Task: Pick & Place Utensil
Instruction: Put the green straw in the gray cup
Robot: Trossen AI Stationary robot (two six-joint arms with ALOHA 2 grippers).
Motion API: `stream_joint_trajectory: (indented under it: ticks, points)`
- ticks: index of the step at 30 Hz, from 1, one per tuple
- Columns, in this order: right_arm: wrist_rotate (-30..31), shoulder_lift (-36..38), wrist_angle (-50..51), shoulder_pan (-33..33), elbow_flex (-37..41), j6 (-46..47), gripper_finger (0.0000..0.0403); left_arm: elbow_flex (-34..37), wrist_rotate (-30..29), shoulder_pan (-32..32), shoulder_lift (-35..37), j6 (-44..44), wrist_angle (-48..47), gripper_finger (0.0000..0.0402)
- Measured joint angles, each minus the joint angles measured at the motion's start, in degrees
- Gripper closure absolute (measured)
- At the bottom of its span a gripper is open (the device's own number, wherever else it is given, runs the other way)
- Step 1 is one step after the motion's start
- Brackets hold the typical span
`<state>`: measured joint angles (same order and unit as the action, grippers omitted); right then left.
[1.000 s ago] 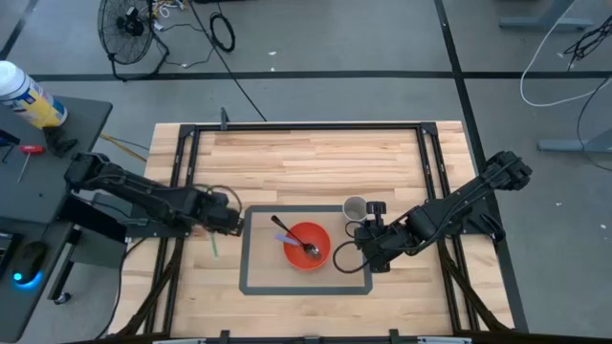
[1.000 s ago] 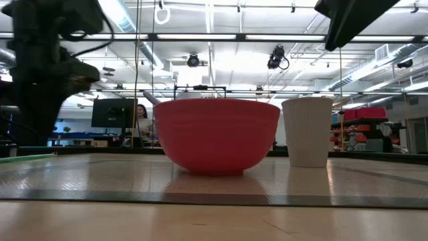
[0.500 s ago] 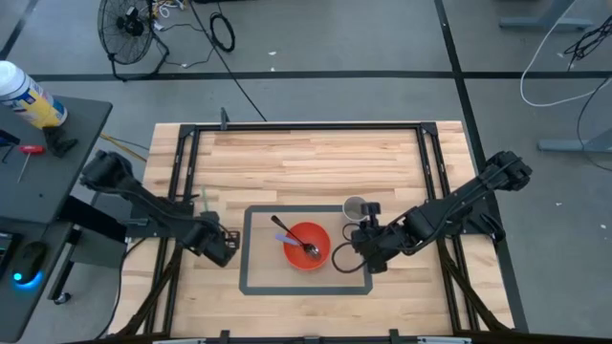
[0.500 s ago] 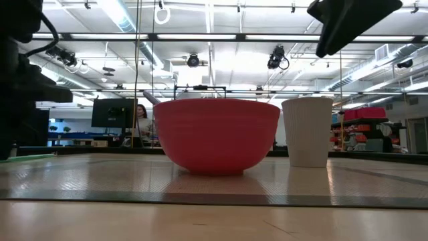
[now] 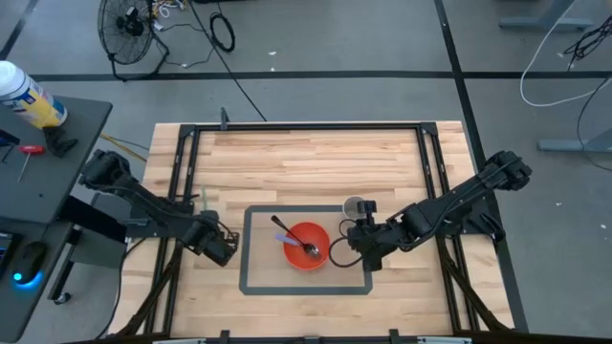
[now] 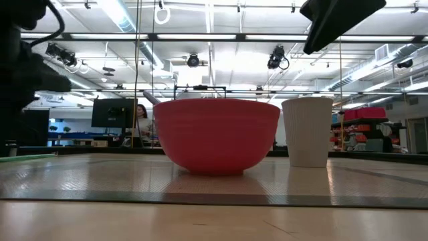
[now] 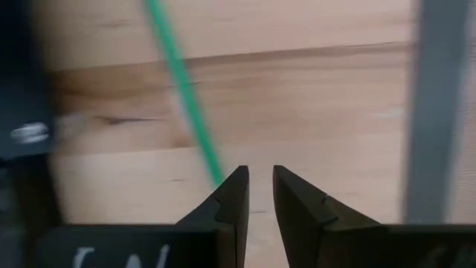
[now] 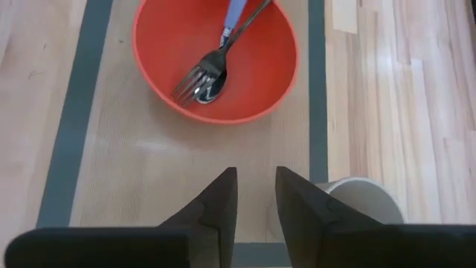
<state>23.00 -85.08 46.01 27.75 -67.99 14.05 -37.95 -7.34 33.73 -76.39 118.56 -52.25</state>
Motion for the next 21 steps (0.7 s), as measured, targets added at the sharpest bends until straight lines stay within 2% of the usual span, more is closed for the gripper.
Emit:
stream_joint_trajectory:
  ticks: [7,13,18,21]
  points:
    - [-1.48,0.0,-0.13,0.02,0.0,0.41,0.0307,-0.02,2.82,1.6,-3.19,4.15,-0.43,0.0337]
    - [-1.62,0.0,-0.18,0.02,0.0,0.43,0.0307,-0.02,9.06,1.6,-8.01,5.39,-0.82,0.0337]
    - [-1.63,0.0,-0.17,0.02,0.0,0.43,0.0307,-0.04,4.88,1.6,-8.98,3.96,1.51,0.0337]
    - [-1.62,0.0,-0.17,0.02,0.0,0.43,0.0307,-0.09,4.55,1.63,-8.98,4.37,2.12,0.0337]
